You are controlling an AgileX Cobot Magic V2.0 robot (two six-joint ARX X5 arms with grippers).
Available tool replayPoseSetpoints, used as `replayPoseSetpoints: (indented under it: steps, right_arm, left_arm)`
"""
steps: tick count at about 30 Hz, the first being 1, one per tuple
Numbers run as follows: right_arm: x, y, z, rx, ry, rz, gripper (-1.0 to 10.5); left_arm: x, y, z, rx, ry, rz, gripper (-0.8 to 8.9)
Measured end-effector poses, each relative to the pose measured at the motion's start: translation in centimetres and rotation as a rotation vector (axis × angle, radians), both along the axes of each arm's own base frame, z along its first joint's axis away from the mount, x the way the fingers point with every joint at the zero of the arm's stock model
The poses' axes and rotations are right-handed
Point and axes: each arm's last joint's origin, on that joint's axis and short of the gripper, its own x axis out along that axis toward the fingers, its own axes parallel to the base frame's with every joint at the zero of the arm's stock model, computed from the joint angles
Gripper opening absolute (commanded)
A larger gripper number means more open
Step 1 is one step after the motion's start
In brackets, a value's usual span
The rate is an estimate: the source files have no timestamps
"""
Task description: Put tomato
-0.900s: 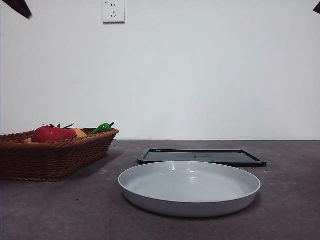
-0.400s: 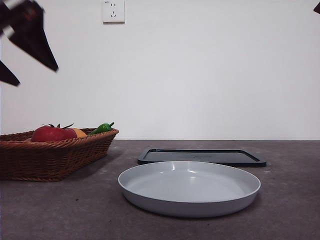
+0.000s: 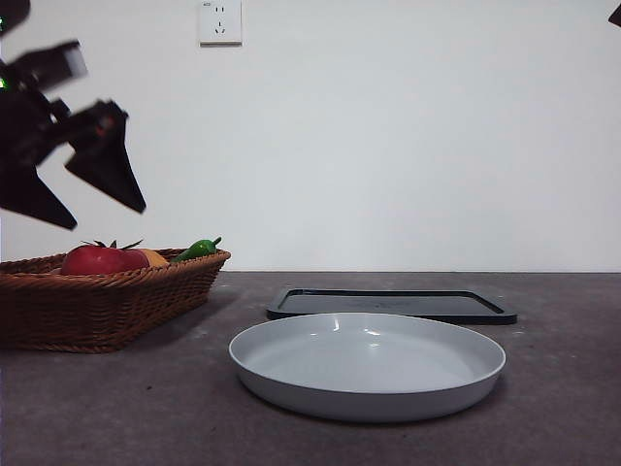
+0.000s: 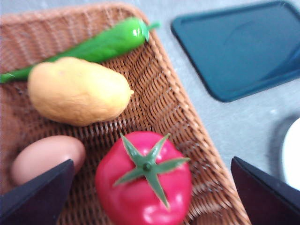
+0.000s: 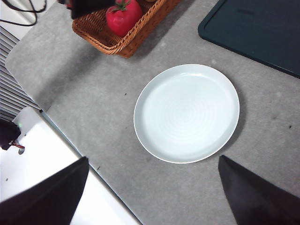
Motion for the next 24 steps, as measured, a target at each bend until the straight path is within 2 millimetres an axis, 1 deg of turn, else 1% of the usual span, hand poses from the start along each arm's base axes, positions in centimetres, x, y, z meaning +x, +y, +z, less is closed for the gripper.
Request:
replayPoseSetpoints:
  steps: [7, 16, 19, 20, 24]
  right_arm:
    - [0.0, 0.0, 0.0, 0.000, 0.000, 0.000, 4.4]
    - [0.0, 0.0, 0.0, 0.000, 0.001, 0.000, 4.4]
    - [0.0, 0.0, 0.0, 0.000, 0.001, 0.000, 4.4]
    - [0.0, 0.0, 0.0, 0.000, 0.001, 0.000, 4.4]
    - [0.0, 0.0, 0.0, 0.000, 0.001, 0.000, 4.4]
  left_arm:
    - [1.3, -0.4, -2.2, 0.047, 0.033, 0.011, 5.30]
    - [2.0, -0.7, -4.1, 0.067, 0.081, -0.007, 5.30]
    - [2.0, -0.8, -4.2, 0.069, 0.087, -0.012, 5.24]
    - [2.0, -0.9, -4.2, 0.069, 0.084, -0.014, 5.08]
    - [2.0, -1.0, -4.2, 0.069, 0.084, -0.016, 3.59]
